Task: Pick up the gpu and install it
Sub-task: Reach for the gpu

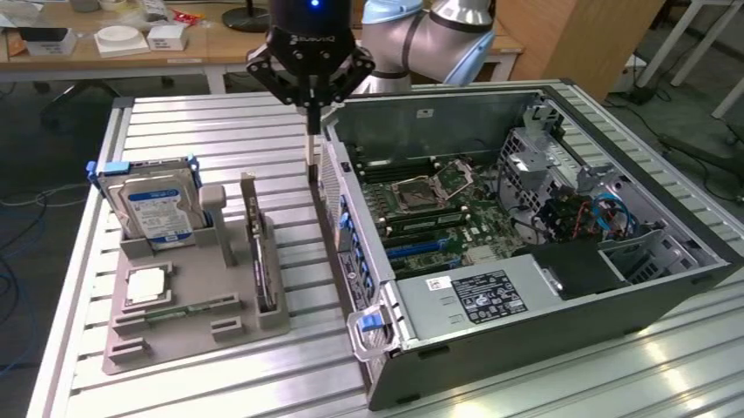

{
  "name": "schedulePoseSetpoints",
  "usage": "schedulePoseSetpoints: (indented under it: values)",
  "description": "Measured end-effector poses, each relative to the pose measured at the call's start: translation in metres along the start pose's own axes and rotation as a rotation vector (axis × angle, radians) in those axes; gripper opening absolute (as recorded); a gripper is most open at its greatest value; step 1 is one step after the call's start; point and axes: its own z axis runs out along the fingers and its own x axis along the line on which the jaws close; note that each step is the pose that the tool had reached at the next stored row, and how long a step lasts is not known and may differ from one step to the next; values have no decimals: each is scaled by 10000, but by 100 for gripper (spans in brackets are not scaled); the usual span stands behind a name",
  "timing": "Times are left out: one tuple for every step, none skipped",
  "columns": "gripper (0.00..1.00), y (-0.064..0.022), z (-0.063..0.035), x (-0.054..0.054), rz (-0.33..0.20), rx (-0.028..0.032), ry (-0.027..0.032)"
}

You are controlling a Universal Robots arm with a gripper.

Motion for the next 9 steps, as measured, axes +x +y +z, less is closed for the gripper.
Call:
schedulePoseSetpoints:
  values:
    - [10, -3, -1, 42, -1, 0, 0]
    - [10, -6, -2, 82, -1, 0, 0]
    - [10, -10, -4, 121, -1, 0, 1]
    - [10, -12, -4, 161, 0, -1, 0]
    - [10, -15, -5, 199, 0, 0, 0]
    - [10, -18, -7, 236, 0, 0, 1]
    - [10, -21, -7, 276, -1, -1, 0]
    - [10, -25, -8, 314, -2, 0, 0]
    - [10, -27, -10, 353, -1, 0, 0]
